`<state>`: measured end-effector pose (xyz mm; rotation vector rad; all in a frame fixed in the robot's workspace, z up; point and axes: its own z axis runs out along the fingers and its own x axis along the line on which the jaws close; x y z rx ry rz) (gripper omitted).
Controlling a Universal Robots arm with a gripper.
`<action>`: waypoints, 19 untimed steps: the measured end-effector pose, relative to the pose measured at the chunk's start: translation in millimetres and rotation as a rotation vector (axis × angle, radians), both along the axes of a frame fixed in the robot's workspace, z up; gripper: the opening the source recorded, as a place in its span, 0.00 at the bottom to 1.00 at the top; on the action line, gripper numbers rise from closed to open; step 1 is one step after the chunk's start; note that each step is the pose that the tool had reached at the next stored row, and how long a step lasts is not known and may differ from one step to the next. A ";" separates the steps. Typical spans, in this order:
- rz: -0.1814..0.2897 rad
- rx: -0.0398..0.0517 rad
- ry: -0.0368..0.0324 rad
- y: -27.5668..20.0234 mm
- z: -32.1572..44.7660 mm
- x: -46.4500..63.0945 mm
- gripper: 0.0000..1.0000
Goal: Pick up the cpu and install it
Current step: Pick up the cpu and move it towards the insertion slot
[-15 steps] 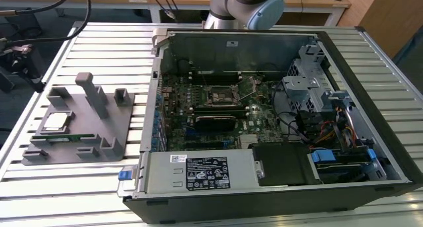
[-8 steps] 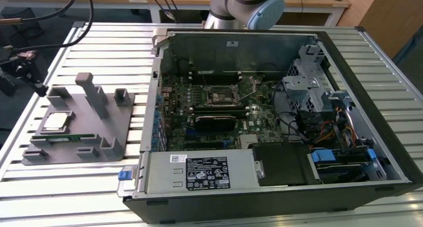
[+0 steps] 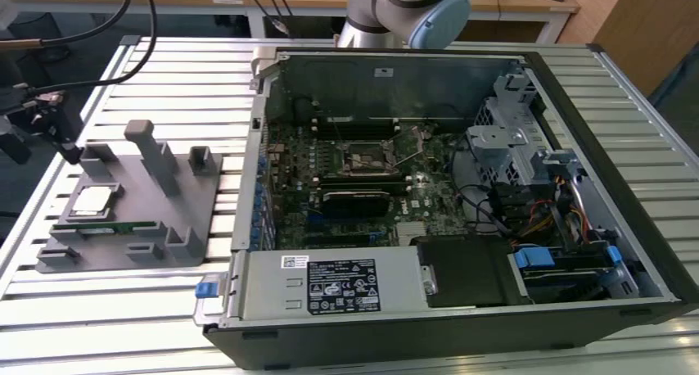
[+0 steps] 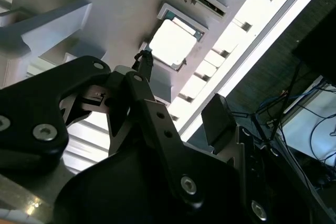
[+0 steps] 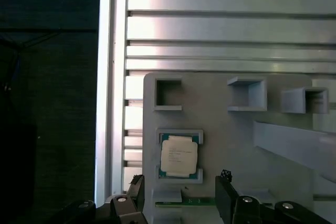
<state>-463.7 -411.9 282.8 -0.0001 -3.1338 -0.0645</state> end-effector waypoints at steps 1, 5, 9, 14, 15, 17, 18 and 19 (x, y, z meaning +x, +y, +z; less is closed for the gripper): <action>0.000 0.0000 0.0001 0.0 -1.2 0.0 0.64; 0.000 0.0000 0.0000 0.0 -5.4 0.0 0.64; 0.000 0.0000 0.0000 0.0 -9.0 0.0 0.64; 0.000 0.0000 0.0000 0.0 -12.9 0.0 0.64; 0.000 0.0000 0.0000 0.0 -13.6 0.0 0.64; 0.000 -0.0001 0.0001 0.0 -14.8 0.0 0.64; 0.000 -0.0001 0.0001 0.0 -15.5 0.0 0.64; 0.000 0.0000 0.0001 0.0 -16.2 0.0 0.64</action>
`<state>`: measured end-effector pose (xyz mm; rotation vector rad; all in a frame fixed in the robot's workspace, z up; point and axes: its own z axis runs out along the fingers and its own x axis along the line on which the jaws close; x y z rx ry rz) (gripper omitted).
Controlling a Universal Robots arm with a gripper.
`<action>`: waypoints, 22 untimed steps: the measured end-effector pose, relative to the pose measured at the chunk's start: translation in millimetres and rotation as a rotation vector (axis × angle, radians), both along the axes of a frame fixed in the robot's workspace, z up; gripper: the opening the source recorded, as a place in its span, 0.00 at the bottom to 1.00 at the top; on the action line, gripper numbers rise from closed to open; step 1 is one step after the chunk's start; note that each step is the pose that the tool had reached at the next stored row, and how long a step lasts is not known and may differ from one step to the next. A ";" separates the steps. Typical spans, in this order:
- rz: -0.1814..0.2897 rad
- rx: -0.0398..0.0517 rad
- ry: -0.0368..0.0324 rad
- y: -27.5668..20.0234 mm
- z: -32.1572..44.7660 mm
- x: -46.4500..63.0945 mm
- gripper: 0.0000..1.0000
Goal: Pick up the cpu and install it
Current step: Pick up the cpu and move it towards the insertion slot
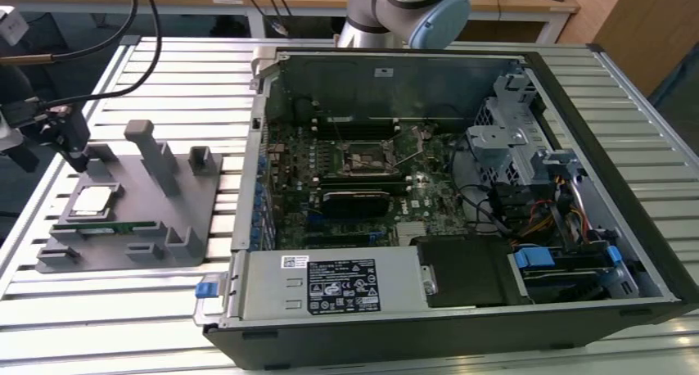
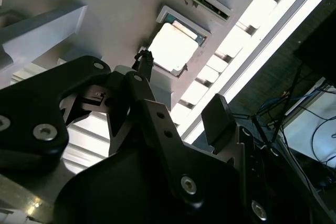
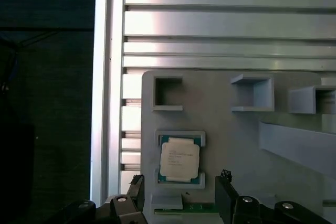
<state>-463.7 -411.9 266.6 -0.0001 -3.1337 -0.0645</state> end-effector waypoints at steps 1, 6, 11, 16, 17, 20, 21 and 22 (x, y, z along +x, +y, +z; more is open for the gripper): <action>0.000 0.0000 0.0000 0.0 -0.9 0.0 0.64; 0.000 0.0000 0.0014 0.0 -9.1 0.0 0.64; 0.000 0.0001 0.0028 0.0 -17.2 0.0 0.64; 0.000 0.0000 0.0058 0.0 -25.1 0.7 0.64; 0.000 0.0000 0.0070 -0.1 -26.7 1.4 0.64; -0.001 0.0000 0.0093 0.1 -31.7 2.8 0.64; -0.006 0.0000 0.0096 0.1 -33.7 2.8 0.64; -0.009 0.0000 0.0098 0.0 -35.4 2.8 0.64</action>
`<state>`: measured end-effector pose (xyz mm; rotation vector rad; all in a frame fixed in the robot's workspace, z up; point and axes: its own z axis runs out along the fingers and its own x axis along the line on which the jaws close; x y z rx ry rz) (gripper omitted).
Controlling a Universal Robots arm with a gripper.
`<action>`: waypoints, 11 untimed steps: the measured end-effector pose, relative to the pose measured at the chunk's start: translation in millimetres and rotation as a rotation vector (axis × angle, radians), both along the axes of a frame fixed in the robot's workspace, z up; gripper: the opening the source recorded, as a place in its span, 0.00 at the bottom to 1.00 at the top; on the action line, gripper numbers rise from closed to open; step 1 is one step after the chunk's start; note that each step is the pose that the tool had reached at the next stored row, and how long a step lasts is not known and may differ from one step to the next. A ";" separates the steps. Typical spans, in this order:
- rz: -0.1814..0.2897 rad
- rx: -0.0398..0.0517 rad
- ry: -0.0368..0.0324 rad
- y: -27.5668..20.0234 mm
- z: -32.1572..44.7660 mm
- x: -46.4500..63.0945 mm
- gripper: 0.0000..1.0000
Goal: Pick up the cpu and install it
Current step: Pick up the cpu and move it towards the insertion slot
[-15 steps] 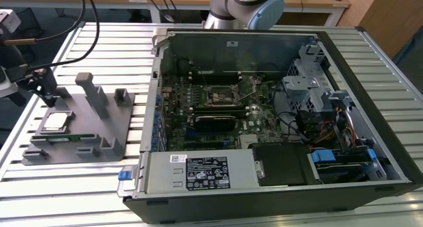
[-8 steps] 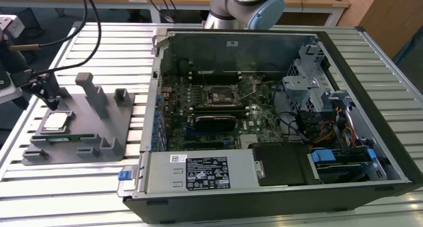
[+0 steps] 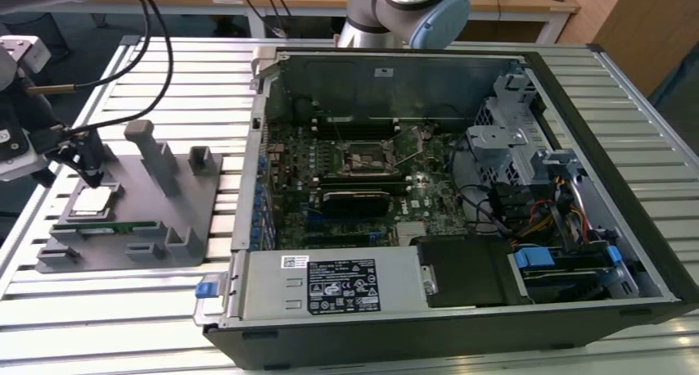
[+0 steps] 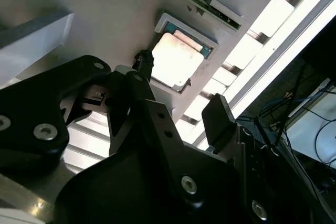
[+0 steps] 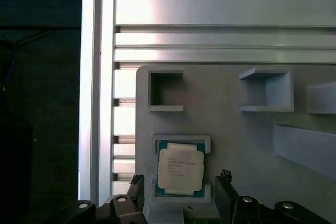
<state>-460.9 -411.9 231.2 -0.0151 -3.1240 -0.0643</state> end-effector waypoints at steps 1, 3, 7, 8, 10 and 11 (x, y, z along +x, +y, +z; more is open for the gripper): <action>-0.002 0.0001 0.0000 0.0 -1.9 0.0 0.64; -0.005 0.0000 0.0003 0.0 -5.4 0.0 0.64; -0.006 0.0000 0.0016 0.0 -12.1 0.2 0.64; -0.006 0.0000 0.0023 0.1 -13.6 0.4 0.64; -0.006 -0.0001 0.0033 0.6 -15.8 1.1 0.64; -0.007 0.0001 0.0031 0.7 -16.5 1.1 0.64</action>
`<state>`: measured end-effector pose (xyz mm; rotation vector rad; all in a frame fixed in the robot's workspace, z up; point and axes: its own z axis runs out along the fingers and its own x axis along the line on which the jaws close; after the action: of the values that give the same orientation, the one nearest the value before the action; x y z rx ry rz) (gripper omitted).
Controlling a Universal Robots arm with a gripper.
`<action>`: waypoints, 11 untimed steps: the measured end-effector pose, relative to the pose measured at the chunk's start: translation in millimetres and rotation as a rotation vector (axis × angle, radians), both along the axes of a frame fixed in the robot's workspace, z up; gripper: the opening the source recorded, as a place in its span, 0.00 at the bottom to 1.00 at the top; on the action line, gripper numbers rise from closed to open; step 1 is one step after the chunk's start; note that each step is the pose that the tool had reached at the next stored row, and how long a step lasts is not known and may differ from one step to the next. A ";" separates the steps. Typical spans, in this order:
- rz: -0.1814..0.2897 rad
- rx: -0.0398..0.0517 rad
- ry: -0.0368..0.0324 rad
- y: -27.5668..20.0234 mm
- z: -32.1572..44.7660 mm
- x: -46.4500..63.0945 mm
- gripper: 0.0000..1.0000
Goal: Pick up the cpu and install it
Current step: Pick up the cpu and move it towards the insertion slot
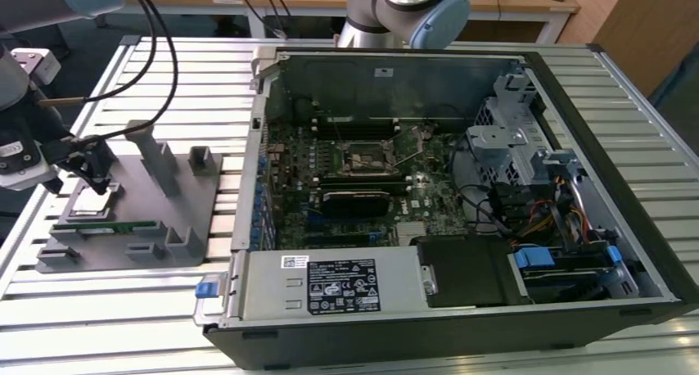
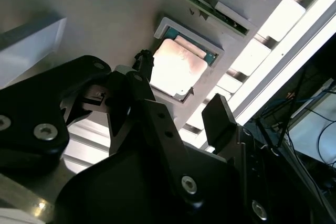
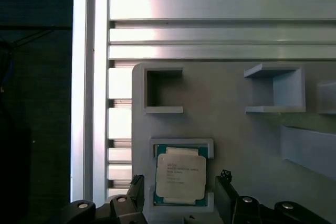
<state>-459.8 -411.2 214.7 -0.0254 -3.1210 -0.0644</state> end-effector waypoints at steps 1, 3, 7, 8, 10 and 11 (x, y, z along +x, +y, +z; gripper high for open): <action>-0.001 0.0000 0.0000 0.0 -0.5 0.0 0.64; -0.002 0.0000 0.0001 0.1 -1.8 -0.1 0.64; -0.003 0.0000 0.0000 0.1 -5.9 -0.1 0.64; -0.004 0.0000 0.0001 0.1 -6.7 -0.1 0.64; -0.006 0.0000 0.0001 0.1 -8.4 -0.1 0.64; -0.006 0.0000 0.0000 0.1 -9.5 -0.1 0.64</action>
<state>-459.9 -411.2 205.2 -0.0347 -3.1210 -0.0645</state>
